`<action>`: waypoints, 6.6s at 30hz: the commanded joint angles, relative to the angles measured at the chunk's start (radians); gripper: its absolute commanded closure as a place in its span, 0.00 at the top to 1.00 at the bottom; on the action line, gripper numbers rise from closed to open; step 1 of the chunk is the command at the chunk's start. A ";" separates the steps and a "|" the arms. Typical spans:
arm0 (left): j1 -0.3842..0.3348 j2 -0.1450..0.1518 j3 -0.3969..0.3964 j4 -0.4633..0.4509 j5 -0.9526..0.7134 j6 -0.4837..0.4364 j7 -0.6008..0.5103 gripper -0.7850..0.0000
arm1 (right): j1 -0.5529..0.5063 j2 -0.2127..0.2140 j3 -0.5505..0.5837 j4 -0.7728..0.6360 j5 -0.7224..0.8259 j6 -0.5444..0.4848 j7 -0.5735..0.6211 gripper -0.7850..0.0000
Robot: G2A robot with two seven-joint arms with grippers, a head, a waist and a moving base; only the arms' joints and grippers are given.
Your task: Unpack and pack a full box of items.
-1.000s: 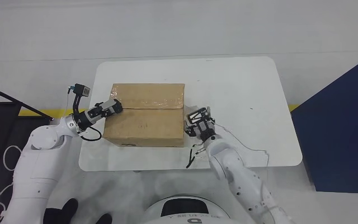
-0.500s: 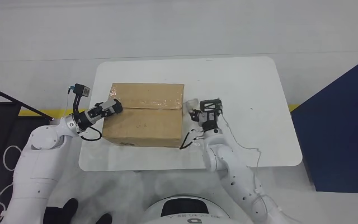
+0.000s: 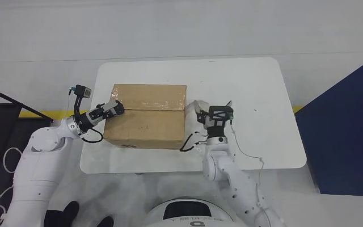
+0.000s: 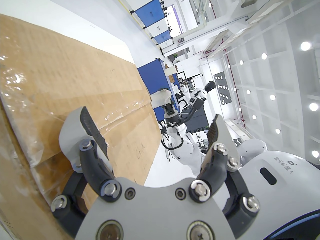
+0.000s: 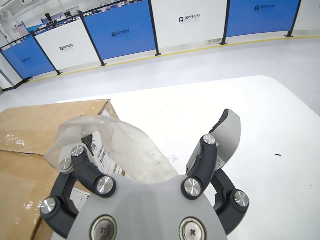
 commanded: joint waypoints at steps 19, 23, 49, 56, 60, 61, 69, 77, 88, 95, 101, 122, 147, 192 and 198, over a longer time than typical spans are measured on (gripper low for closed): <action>0.000 0.000 0.000 0.000 0.000 0.000 0.000 1.00 | 0.148 -0.108 -0.303 -0.112 -0.577 0.327 0.544 1.00; 0.000 0.000 0.000 0.000 0.000 0.000 0.000 1.00 | 0.114 -0.098 -0.273 -0.139 -0.597 0.302 0.608 1.00; 0.000 0.000 0.000 0.000 0.000 0.000 0.000 1.00 | 0.096 -0.082 -0.060 0.016 -0.451 -0.092 0.877 1.00; 0.000 0.000 0.000 0.000 0.000 0.000 0.000 1.00 | 0.146 -0.103 -0.003 0.098 -0.313 0.009 0.699 1.00; 0.000 0.000 0.000 0.000 0.000 0.000 0.000 1.00 | 0.136 -0.112 0.010 0.098 -0.231 0.030 0.573 1.00; 0.000 0.000 0.000 0.000 0.000 0.000 0.000 1.00 | 0.131 -0.114 0.014 0.096 -0.209 0.032 0.535 1.00; 0.000 0.000 0.000 0.000 0.000 0.000 0.000 1.00 | 0.056 -0.122 0.053 0.027 -0.055 0.014 0.276 1.00; 0.000 0.000 0.000 0.000 0.000 0.000 0.000 1.00 | -0.007 -0.121 0.073 -0.047 -0.068 0.028 0.215 1.00; 0.000 0.000 0.000 0.000 0.000 0.000 0.000 1.00 | -0.056 -0.130 -0.042 -0.213 -0.285 0.087 0.275 1.00; 0.000 0.000 0.000 0.000 0.000 0.000 0.000 1.00 | 0.046 -0.160 -0.169 -0.177 -0.507 0.159 0.442 1.00; 0.000 0.000 0.000 0.000 0.000 0.000 0.000 1.00 | 0.216 -0.209 -0.294 -0.087 -0.709 0.230 0.661 1.00; 0.000 0.000 0.000 0.000 0.000 0.000 0.000 1.00 | 0.508 -0.435 -0.481 0.089 -1.031 0.276 1.131 1.00; 0.000 0.000 0.000 0.000 0.000 0.000 0.000 1.00 | -0.050 -0.162 -0.084 -0.352 -0.189 0.057 0.689 1.00; 0.031 0.001 -0.068 0.017 -0.073 0.024 0.081 1.00 | -0.022 -0.161 -0.001 -0.149 0.260 -0.300 0.404 1.00; -0.014 -0.007 -0.013 0.059 -0.035 0.028 0.066 1.00 | -0.035 -0.155 0.032 -0.145 0.370 -0.405 0.370 1.00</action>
